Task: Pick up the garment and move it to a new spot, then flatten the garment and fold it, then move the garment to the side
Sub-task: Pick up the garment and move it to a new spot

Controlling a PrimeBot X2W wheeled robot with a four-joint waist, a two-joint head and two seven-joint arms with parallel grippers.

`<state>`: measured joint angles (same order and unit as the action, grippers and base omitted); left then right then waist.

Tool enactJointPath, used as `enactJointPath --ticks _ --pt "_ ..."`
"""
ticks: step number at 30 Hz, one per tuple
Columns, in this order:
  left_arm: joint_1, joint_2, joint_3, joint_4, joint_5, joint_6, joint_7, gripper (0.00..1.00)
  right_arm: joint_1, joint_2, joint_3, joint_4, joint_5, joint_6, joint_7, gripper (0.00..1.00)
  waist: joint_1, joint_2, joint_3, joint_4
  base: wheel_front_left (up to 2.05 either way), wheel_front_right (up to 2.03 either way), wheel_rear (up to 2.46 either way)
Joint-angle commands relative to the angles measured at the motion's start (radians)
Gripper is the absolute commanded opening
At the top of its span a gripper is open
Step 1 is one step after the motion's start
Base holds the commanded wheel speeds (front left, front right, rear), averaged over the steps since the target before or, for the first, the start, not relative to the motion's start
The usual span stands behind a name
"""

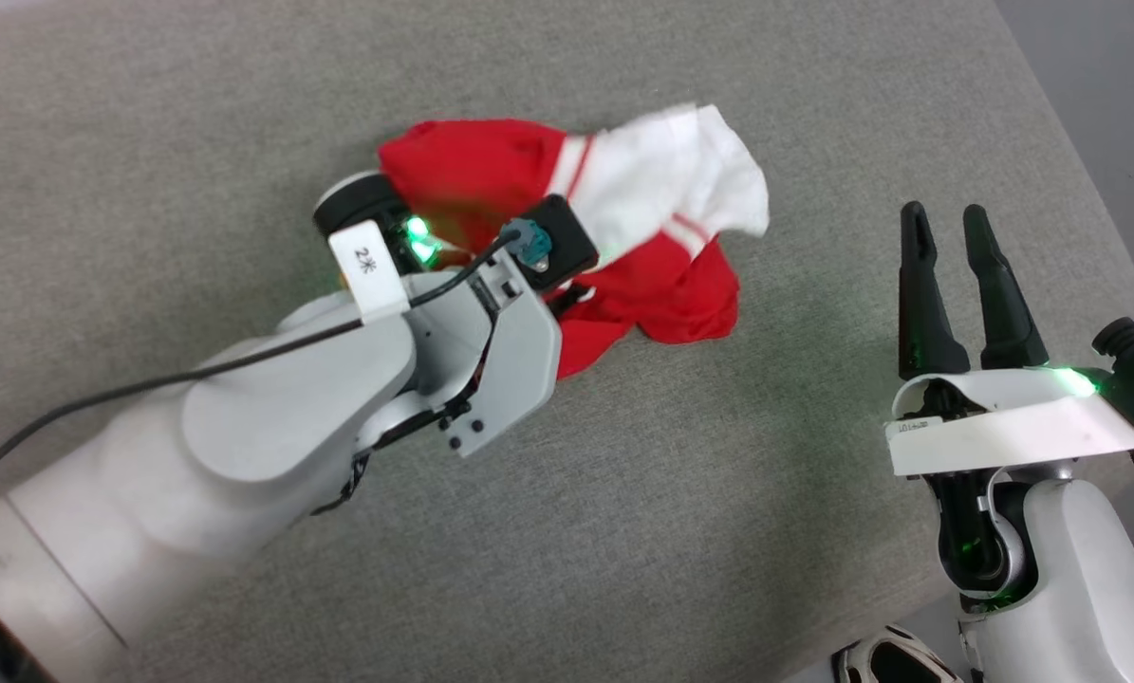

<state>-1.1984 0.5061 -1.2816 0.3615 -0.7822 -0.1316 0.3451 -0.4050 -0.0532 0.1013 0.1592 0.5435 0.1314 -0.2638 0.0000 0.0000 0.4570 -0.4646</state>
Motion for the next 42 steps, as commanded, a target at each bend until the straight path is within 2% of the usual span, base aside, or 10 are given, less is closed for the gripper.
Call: enactJointPath --ticks 1,11,14,16,17,18,27,32,37,42 --pt "0.019 0.006 0.001 -0.004 0.0 0.003 0.016 0.0 -0.009 0.003 0.002 -0.003 0.003 -0.001 0.0 1.0 0.0 0.0 0.011 -0.01 0.0 0.0 0.0" --pt "0.085 0.05 -0.013 0.053 0.016 0.003 0.162 0.0 -0.025 0.003 0.051 -0.014 0.018 -0.001 0.0 1.0 0.0 0.0 0.036 -0.047 0.0 0.0 0.0" --pt "0.097 0.052 -0.016 0.074 0.02 0.004 0.16 0.04 -0.021 0.003 0.052 -0.01 0.013 -0.001 0.0 1.0 0.0 0.0 0.032 -0.048 0.0 0.0 0.0" --pt "0.093 0.048 -0.016 0.083 0.024 0.004 0.127 0.4 -0.013 0.003 0.048 -0.004 0.0 -0.001 0.0 1.0 0.0 0.0 0.019 -0.037 0.0 0.0 0.0" --pt "0.091 0.046 -0.015 0.085 0.027 0.004 0.108 0.84 -0.009 0.003 0.048 -0.001 -0.009 -0.001 0.0 1.0 0.0 0.0 0.011 -0.029 0.0 0.0 0.0" --pt "0.088 0.042 -0.013 0.09 0.019 0.004 0.085 0.98 -0.006 0.003 0.047 0.001 -0.02 -0.001 0.0 1.0 0.0 0.0 0.002 -0.019 0.0 0.0 0.0" --pt "0.064 -0.002 0.0 0.088 -0.011 0.003 -0.186 1.0 0.02 0.002 0.021 0.037 -0.191 -0.001 0.0 1.0 0.0 0.0 -0.109 0.132 0.0 0.0 0.0" --pt "0.092 -0.031 0.004 0.095 -0.103 0.003 -0.363 1.0 0.042 -0.011 -0.003 0.066 -0.293 -0.001 0.0 1.0 0.0 0.0 -0.167 0.231 0.0 0.0 0.0" --pt "0.169 -0.039 0.045 0.139 -0.209 0.003 -0.542 1.0 0.072 -0.044 -0.036 0.086 -0.317 -0.001 0.0 1.0 0.0 0.0 -0.215 0.33 0.0 0.0 0.0" --pt "0.278 -0.062 0.125 0.226 -0.248 0.004 -0.608 1.0 0.101 -0.086 -0.067 0.087 -0.324 -0.001 0.0 1.0 0.0 0.0 -0.23 0.421 0.0 0.0 0.0"
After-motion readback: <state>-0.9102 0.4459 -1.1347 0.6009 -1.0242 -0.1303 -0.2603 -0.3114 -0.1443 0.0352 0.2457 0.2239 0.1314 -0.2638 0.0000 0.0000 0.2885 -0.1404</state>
